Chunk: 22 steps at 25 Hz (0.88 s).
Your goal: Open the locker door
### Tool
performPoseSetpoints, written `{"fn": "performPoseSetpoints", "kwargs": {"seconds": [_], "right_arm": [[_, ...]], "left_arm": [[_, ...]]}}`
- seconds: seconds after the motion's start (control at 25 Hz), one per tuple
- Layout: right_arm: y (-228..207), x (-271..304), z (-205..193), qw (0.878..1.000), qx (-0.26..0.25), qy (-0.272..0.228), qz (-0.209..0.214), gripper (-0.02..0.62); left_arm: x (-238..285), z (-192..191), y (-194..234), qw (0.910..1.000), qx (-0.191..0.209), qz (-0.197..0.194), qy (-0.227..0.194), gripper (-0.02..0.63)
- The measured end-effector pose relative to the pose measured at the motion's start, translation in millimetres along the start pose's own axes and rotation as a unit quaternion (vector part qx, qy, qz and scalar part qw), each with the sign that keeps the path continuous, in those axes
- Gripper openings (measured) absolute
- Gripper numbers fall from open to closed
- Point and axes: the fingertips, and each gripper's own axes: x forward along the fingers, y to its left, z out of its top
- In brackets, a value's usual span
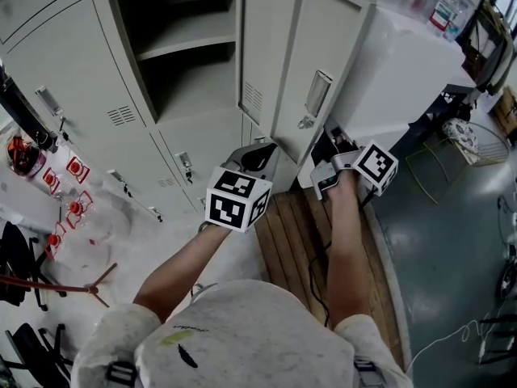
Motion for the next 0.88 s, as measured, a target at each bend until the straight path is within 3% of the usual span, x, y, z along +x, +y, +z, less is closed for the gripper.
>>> {"fn": "performPoseSetpoints", "kwargs": {"seconds": [0.2,0.52,0.88], "right_arm": [[2.7,-11.9,10.9,0.999,-0.027,-0.037,-0.023,0.02],[26.6,-36.3,2.9,0.995,-0.073,-0.053,-0.05,0.014],[68.7,-55.2,-13.7,0.989,-0.123,-0.068,-0.052,0.011]], "left_arm": [[-3.5,1.2,0.3,1.0,0.004,-0.008,0.002,0.008],[-12.1,0.7,-6.3,0.9994,0.008,-0.033,0.007,0.006],[-38.5,-0.6,-0.9,0.9993,0.001,-0.037,0.004,0.008]]}}
